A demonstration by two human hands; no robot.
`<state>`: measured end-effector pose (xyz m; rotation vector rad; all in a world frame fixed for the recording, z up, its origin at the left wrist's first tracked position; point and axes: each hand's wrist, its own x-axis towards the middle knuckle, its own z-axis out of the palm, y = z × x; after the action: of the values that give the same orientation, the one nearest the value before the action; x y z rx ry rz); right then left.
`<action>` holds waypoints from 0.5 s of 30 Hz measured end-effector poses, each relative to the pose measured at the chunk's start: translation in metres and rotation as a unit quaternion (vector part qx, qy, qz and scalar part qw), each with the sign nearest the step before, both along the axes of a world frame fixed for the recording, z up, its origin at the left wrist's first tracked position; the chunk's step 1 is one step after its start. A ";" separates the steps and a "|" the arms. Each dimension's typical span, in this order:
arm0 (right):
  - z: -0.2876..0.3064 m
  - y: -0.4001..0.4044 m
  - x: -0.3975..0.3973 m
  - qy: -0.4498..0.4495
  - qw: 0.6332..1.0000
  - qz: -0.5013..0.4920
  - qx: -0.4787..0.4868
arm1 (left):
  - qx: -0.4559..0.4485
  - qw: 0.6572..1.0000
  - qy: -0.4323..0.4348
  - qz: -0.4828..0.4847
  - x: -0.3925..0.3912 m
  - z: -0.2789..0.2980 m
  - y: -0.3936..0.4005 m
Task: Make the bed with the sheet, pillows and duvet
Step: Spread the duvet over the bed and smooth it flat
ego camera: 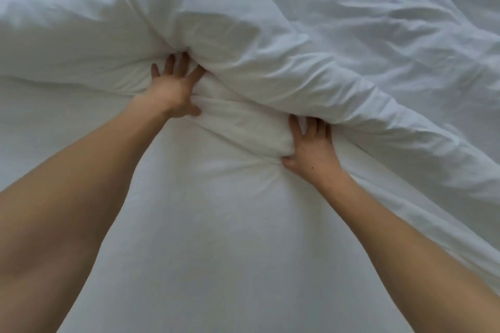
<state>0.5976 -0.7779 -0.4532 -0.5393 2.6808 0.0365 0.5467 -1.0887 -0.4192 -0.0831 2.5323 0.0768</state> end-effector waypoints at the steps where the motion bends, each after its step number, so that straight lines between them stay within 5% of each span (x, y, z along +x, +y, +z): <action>1: -0.005 0.000 0.000 0.002 1.000 -0.003 -0.008 | -0.004 1.000 0.002 -0.007 -0.005 -0.008 -0.002; 8: -0.018 0.001 -0.013 0.064 0.996 -0.046 -0.050 | 0.017 0.985 0.173 -0.004 -0.017 -0.030 0.000; 10: -0.012 -0.002 -0.026 0.123 0.991 -0.032 -0.043 | 0.031 0.982 0.187 -0.010 -0.016 -0.024 0.003; 15: 0.008 -0.011 -0.026 0.042 0.995 -0.059 -0.069 | 0.063 0.985 0.156 -0.037 0.038 0.005 -0.004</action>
<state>0.5721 -0.7887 -0.4451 -0.4293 2.8065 -0.1652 0.5851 -1.0932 -0.4140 0.0805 2.8324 0.2379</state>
